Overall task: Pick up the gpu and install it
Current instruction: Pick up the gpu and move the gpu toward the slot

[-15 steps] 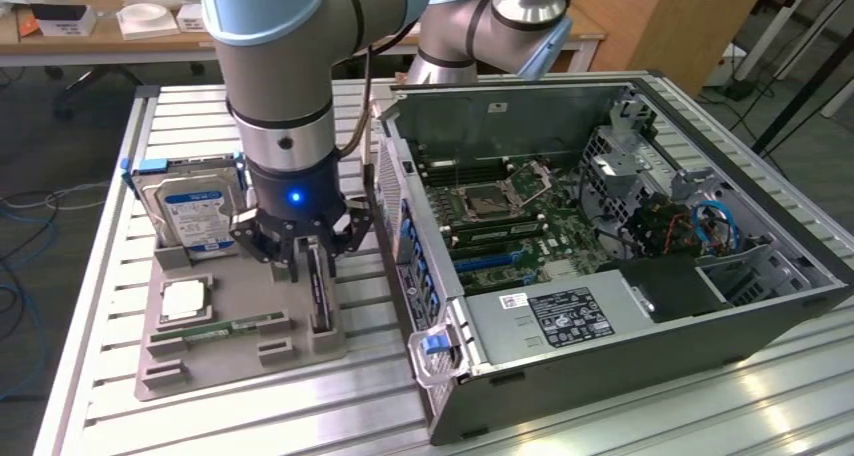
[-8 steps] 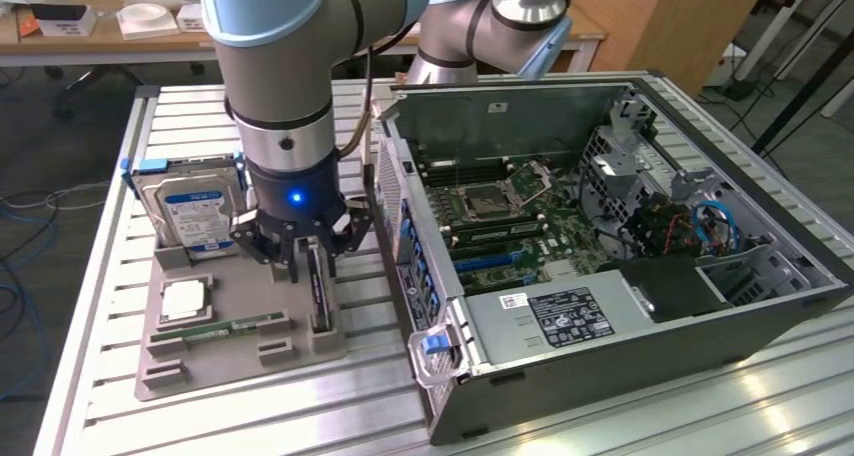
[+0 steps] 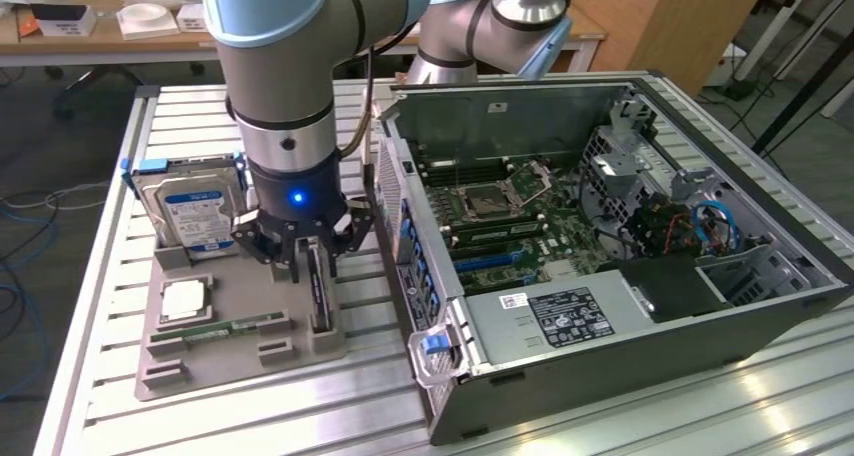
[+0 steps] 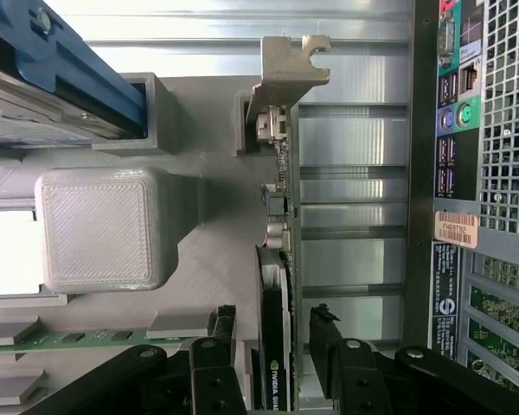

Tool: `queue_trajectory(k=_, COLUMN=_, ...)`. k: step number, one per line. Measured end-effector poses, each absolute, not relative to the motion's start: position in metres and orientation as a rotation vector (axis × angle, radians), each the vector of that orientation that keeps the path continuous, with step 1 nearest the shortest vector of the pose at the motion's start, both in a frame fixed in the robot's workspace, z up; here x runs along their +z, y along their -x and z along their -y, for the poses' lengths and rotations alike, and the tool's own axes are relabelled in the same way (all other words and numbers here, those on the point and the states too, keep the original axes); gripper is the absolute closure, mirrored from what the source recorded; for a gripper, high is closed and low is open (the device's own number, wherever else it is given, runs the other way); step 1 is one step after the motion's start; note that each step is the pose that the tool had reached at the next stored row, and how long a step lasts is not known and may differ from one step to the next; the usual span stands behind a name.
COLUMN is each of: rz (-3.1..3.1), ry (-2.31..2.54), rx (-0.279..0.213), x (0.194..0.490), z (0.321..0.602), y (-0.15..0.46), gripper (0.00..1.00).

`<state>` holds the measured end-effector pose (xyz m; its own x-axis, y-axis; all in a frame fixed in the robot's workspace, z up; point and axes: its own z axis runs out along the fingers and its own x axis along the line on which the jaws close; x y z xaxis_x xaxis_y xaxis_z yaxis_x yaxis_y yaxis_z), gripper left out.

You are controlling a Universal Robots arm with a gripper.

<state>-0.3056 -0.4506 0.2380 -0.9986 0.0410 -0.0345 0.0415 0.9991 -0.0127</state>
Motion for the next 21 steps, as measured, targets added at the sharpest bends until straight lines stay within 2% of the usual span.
queue_trajectory(k=8, rz=-3.107, ry=-0.064, rx=-0.021, x=0.238, z=0.4506, y=0.3055, gripper=0.55)
queue_trajectory(k=9, rz=-3.107, ry=-0.064, rx=-0.021, x=0.2379, z=0.4506, y=0.3055, gripper=0.61)
queue_trajectory(k=21, rz=-3.107, ry=-0.064, rx=-0.021, x=0.2358, z=0.4506, y=0.3055, gripper=0.61)
